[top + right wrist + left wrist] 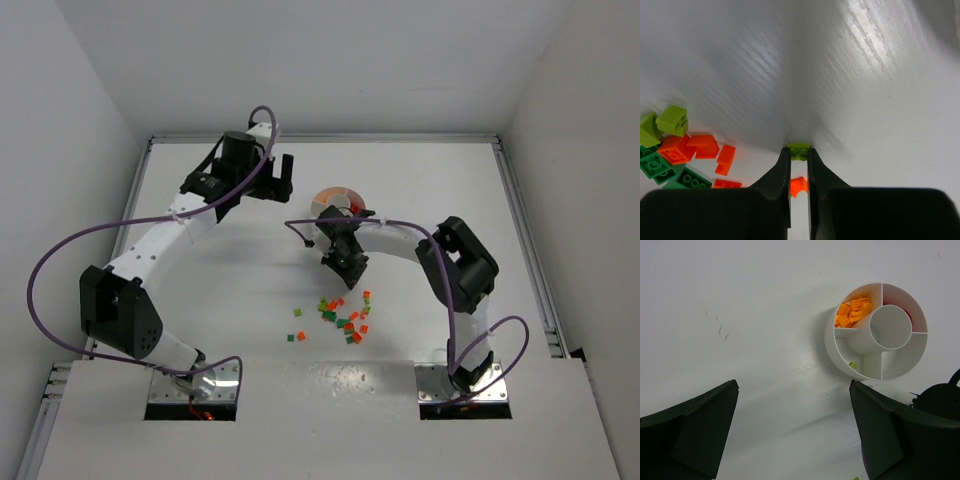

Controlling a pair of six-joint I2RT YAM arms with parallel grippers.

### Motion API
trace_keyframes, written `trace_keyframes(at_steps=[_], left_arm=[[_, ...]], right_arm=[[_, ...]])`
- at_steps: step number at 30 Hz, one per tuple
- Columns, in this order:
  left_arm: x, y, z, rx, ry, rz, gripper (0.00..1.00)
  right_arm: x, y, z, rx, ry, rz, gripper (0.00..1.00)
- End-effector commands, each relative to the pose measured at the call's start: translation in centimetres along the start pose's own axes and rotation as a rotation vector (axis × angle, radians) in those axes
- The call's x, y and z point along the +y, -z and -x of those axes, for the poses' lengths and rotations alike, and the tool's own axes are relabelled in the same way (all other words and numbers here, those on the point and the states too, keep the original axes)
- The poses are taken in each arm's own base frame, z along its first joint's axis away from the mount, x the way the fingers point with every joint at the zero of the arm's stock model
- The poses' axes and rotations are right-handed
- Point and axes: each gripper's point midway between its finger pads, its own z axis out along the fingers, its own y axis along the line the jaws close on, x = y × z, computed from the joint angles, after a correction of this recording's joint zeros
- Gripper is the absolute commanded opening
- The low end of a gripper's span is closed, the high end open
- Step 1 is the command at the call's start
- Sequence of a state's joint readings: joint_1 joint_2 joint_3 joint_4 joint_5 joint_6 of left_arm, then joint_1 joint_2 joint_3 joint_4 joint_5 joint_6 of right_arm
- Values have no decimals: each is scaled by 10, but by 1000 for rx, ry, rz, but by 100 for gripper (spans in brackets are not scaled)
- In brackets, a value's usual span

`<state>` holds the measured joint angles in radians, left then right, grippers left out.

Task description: Sort the legos into containers by color

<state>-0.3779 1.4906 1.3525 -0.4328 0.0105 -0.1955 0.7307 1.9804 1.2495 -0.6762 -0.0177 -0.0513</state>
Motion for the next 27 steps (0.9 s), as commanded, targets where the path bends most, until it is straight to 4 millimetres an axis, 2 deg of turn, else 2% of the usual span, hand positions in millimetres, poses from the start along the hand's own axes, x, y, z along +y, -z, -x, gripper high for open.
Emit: trace_keyframes(at_steps=[1, 3, 6, 9, 10, 11, 12, 13, 14, 16, 18, 20, 21, 22, 27], left_arm=[[6, 3, 13, -34, 4, 16, 100], [8, 2, 9, -26, 4, 26, 100], [10, 4, 8, -29, 4, 35, 100], [10, 8, 11, -40, 4, 34, 100], [9, 11, 13, -49, 4, 33, 100], [9, 11, 13, -49, 4, 33, 100], [9, 11, 13, -49, 4, 33, 100], [9, 12, 18, -59, 4, 32, 100], [12, 15, 21, -70, 22, 38, 100], [15, 19, 31, -93, 52, 51, 100], [26, 23, 42, -122, 86, 95, 100], [36, 29, 56, -160, 106, 133, 100], [45, 28, 59, -165, 114, 166, 100], [55, 33, 66, -182, 132, 209, 100], [79, 39, 72, -204, 148, 280, 100]], right_arm=[[4, -20, -7, 34, -1, 8, 6], [7, 0, 10, -40, 13, 25, 0], [13, 38, 39, -165, 70, 39, 0], [21, 62, 55, -218, 109, 68, 0], [26, 77, 72, -274, 126, 78, 0], [29, 86, 76, -282, 129, 94, 0], [38, 108, 100, -354, 141, 121, 0], [40, 121, 110, -386, 148, 133, 0], [48, 143, 131, -449, 161, 149, 0], [51, 155, 147, -482, 149, 152, 0], [43, 159, 168, -516, 126, 110, 0], [36, 155, 175, -521, 87, 77, 0], [21, 154, 179, -527, 52, 25, 0], [18, 153, 181, -526, 48, 9, 0], [6, 150, 184, -527, 10, -52, 0]])
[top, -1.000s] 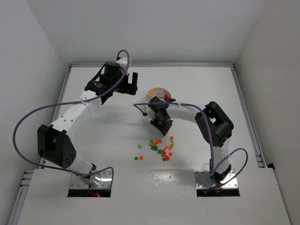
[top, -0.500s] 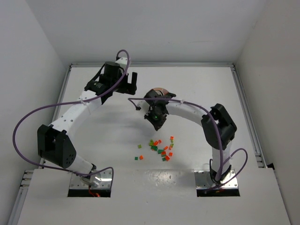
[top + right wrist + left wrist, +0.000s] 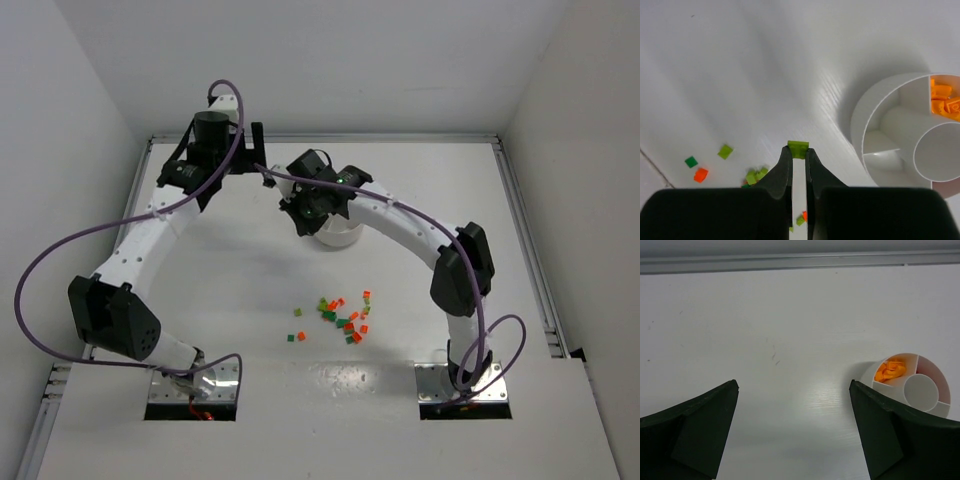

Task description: Sort the legos into containers by color

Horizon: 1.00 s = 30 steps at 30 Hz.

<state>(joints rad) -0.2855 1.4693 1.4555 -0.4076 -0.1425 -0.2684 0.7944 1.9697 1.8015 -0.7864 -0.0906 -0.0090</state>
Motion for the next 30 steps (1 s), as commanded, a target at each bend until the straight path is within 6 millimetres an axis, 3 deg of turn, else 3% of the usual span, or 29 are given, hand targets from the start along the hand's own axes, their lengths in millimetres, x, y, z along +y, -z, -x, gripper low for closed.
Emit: trace_keyframes(at_steps=[1, 7, 12, 18, 22, 26, 30], left_arm=[[31, 6, 18, -45, 25, 110, 100], [83, 11, 45, -100, 86, 239, 100], [99, 13, 54, -124, 130, 235, 100], [107, 10, 45, -100, 129, 229, 100], [104, 9, 38, -72, 105, 208, 100], [95, 0, 20, 2, 60, 142, 100], [84, -8, 2, 64, 4, 58, 100]], right_arm=[[-22, 2, 22, -69, -35, -97, 0], [-37, -3, 20, -58, -36, -152, 0], [-44, -7, 8, -26, -35, -175, 0], [-82, -13, 4, -14, -67, -237, 0], [-88, -16, 0, -5, -76, -242, 0], [-94, -23, -8, 19, -85, -253, 11], [-100, -22, -3, 6, -92, -261, 22]])
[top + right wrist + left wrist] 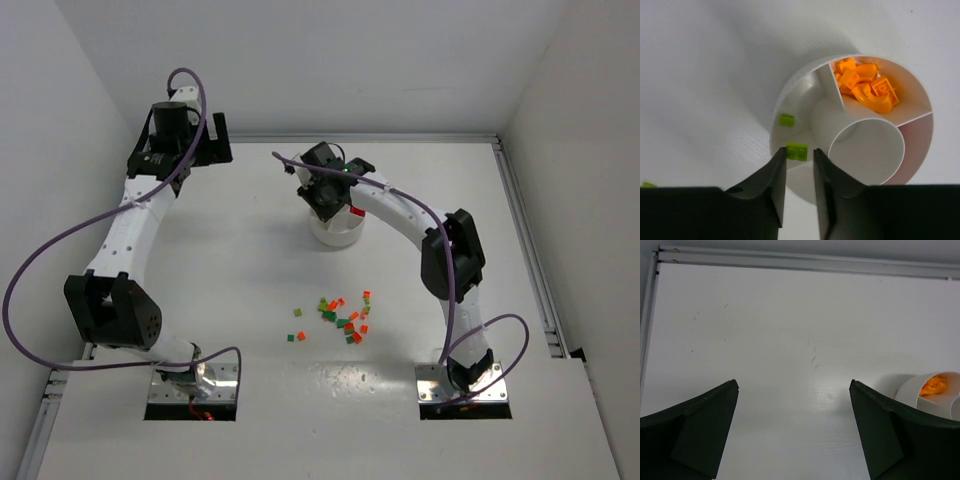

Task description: Sort the legos into containers by color

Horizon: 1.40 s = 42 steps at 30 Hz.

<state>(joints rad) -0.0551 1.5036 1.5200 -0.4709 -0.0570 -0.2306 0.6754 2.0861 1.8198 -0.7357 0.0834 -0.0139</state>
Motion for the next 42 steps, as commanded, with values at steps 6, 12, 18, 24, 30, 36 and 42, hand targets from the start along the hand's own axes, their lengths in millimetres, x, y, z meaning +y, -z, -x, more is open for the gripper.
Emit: trace_keyframes(at_steps=[6, 12, 18, 24, 30, 36, 42], left_arm=[[-14, -7, -49, 138, -140, -169, 100], [-31, 7, -79, 185, -219, -306, 88], [-53, 39, -140, 313, -340, -494, 81], [-86, 72, -190, 428, -547, -617, 80], [-118, 98, -231, 541, -735, -691, 76], [-132, 111, -271, 605, -932, -737, 65], [-142, 103, -301, 675, -978, -722, 60]], right_arm=[[-10, 7, 27, -74, 15, -29, 47], [-14, 36, 43, -145, 30, -16, 48], [-54, 64, 20, -140, -56, -159, 38], [-81, 91, -21, -120, -134, -184, 38], [-112, 101, -98, 4, -236, -255, 42], [-125, 91, -188, 159, -311, -239, 42], [-132, 87, -241, 243, -270, -238, 42]])
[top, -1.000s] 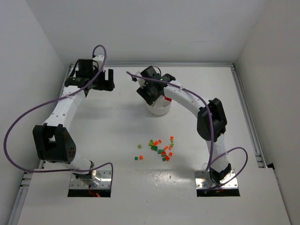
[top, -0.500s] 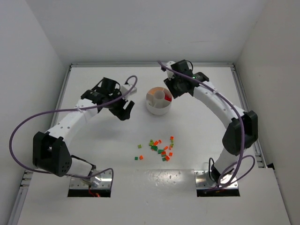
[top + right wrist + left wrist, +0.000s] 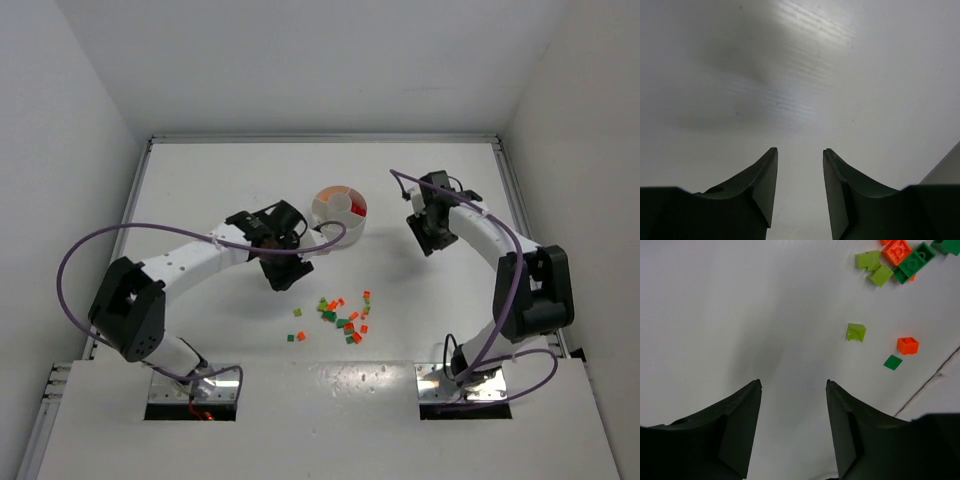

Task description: Sort the legos into containers by color

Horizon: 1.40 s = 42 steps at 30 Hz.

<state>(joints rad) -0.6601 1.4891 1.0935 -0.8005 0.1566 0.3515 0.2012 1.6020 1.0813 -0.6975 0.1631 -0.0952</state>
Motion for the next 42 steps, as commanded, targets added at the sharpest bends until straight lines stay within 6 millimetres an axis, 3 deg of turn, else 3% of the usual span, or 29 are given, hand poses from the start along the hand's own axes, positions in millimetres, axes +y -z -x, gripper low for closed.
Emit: trace_keyframes(at_steps=[1, 4, 10, 12, 21, 23, 28, 32, 33, 34, 35, 38, 42], left_arm=[[0, -10, 7, 16, -3, 35, 57], [-9, -20, 15, 20, 23, 56, 48], [-39, -34, 22, 19, 12, -4, 49], [-41, -40, 20, 35, 14, -23, 51], [-51, -55, 0, 96, -6, -63, 64], [-55, -59, -15, 131, -2, -73, 65], [-56, -66, -23, 132, 6, -69, 64], [-54, -72, -25, 140, -4, -44, 64], [-53, -73, -23, 128, -5, -41, 64], [-51, -74, -20, 118, 3, -28, 65], [-50, -75, -18, 119, 4, -28, 67], [-56, -77, -12, 100, -9, -31, 77], [-57, -80, -11, 102, -18, -25, 75]], right_arm=[[-4, 6, -7, -50, 52, 6, 42], [1, 3, -7, -89, 37, 34, 42], [19, 3, -10, -68, -27, 125, 43], [25, -7, -18, -7, -23, 152, 43], [28, -9, -19, 29, -54, 165, 43], [30, -8, -18, 26, -54, 176, 43], [37, -14, -18, 60, -54, 224, 45], [33, -19, -16, 89, -52, 209, 51], [33, -19, -16, 89, -52, 209, 58], [35, -19, -15, 86, -44, 220, 76], [35, -19, -15, 86, -44, 220, 78], [37, -21, -22, 104, -43, 224, 78], [37, -20, -24, 104, -43, 224, 78]])
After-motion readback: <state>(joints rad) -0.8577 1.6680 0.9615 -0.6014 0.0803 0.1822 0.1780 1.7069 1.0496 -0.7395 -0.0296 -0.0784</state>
